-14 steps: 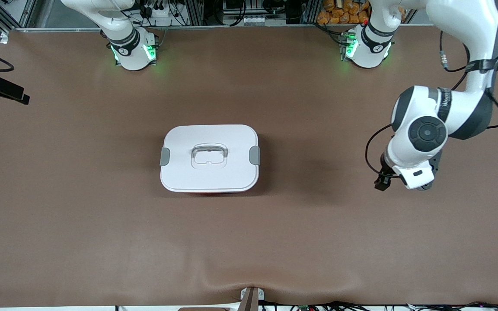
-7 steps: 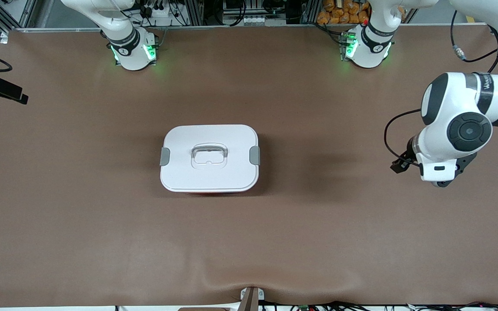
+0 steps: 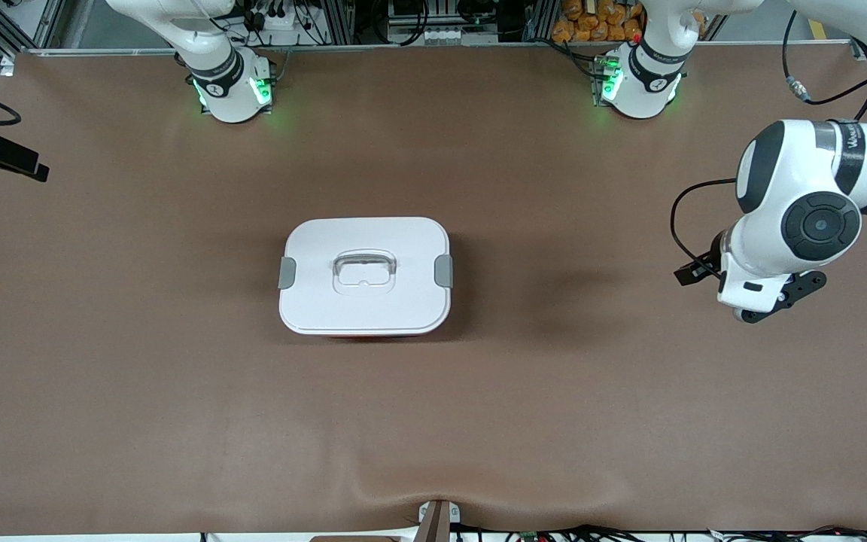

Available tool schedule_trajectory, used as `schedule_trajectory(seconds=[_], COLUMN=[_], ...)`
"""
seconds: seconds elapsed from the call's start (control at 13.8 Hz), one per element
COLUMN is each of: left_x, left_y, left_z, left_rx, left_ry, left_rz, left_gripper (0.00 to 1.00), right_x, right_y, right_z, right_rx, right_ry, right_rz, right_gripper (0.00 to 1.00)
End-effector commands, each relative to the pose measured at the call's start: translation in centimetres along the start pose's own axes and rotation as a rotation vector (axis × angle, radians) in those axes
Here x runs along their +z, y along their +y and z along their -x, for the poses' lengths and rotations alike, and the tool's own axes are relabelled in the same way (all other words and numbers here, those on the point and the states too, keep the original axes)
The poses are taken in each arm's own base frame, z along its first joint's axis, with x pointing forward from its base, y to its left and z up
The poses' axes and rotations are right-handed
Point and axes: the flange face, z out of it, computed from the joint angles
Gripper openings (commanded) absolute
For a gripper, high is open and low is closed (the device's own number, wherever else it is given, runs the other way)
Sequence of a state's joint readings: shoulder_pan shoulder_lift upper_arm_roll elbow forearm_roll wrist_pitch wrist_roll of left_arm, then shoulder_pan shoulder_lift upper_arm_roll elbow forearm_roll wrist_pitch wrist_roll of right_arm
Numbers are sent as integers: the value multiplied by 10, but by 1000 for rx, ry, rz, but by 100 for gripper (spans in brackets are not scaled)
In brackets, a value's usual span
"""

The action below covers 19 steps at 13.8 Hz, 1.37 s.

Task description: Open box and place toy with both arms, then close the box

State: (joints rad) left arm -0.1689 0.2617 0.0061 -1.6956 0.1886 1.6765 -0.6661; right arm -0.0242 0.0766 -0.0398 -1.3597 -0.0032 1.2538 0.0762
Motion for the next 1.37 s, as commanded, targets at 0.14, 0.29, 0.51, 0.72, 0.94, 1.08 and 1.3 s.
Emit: schedule_trajectory(seconds=[0.14, 0.29, 0.51, 0.72, 0.94, 1.08, 1.3], left_x=[-31, -40, -69, -105, -138, -143, -151], left_y=[-44, -43, -76, -102, -96, -78, -84], left_z=[5, 6, 8, 21, 29, 40, 47], left_rx=[157, 163, 191, 202, 280, 332, 391], left_ry=[-2, 6, 55, 88, 153, 169, 173], left_rz=[36, 65, 117, 226, 248, 216, 243], left_gripper=[100, 100, 100, 100, 100, 100, 100], right_x=[0, 0, 0, 3, 3, 2, 2], right_y=[4, 4, 4, 5, 5, 6, 7], right_z=[2, 2, 2, 1, 1, 0, -1], right_rx=[-2, -2, -2, 0, -1, 0, 3], right_ry=[-6, -6, -6, -20, -15, -11, -8], right_rz=[-19, -19, -19, -18, -20, -27, -29], right_gripper=[100, 100, 100, 100, 100, 100, 100])
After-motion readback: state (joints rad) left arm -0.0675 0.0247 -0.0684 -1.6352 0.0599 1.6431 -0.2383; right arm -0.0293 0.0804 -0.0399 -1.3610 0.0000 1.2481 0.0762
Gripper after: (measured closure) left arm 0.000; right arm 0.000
